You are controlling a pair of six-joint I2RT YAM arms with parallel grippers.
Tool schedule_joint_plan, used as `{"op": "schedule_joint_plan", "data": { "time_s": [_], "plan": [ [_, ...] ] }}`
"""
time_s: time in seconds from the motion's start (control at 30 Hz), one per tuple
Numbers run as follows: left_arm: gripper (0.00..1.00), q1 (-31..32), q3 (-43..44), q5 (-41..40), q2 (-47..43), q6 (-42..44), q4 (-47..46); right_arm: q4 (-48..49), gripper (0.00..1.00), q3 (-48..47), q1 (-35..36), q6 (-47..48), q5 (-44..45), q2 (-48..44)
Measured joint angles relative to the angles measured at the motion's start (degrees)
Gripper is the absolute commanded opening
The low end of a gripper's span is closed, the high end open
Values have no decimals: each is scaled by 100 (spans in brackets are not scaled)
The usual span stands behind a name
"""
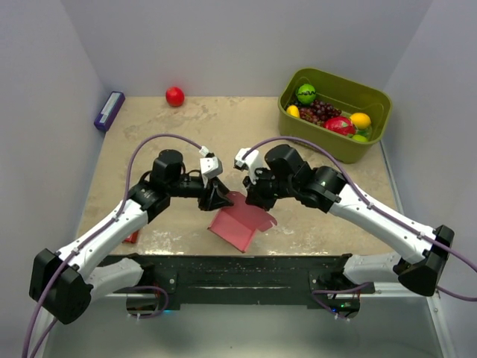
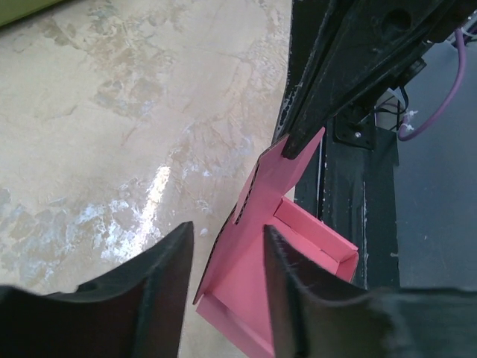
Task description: Fold the paper box
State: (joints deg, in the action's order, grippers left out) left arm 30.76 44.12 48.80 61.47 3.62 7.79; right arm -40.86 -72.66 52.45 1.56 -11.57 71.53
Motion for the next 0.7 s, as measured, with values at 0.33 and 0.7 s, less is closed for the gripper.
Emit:
{"op": "schedule_joint_plan", "data": {
  "time_s": [0.33,0.7],
  "plan": [
    [18,0,0,46,39,48,0,-136,0,-39,0,68,0,129],
    [0,4,0,144,39,57,11,-157,22,-42,-13,101,52,129]
  ]
}}
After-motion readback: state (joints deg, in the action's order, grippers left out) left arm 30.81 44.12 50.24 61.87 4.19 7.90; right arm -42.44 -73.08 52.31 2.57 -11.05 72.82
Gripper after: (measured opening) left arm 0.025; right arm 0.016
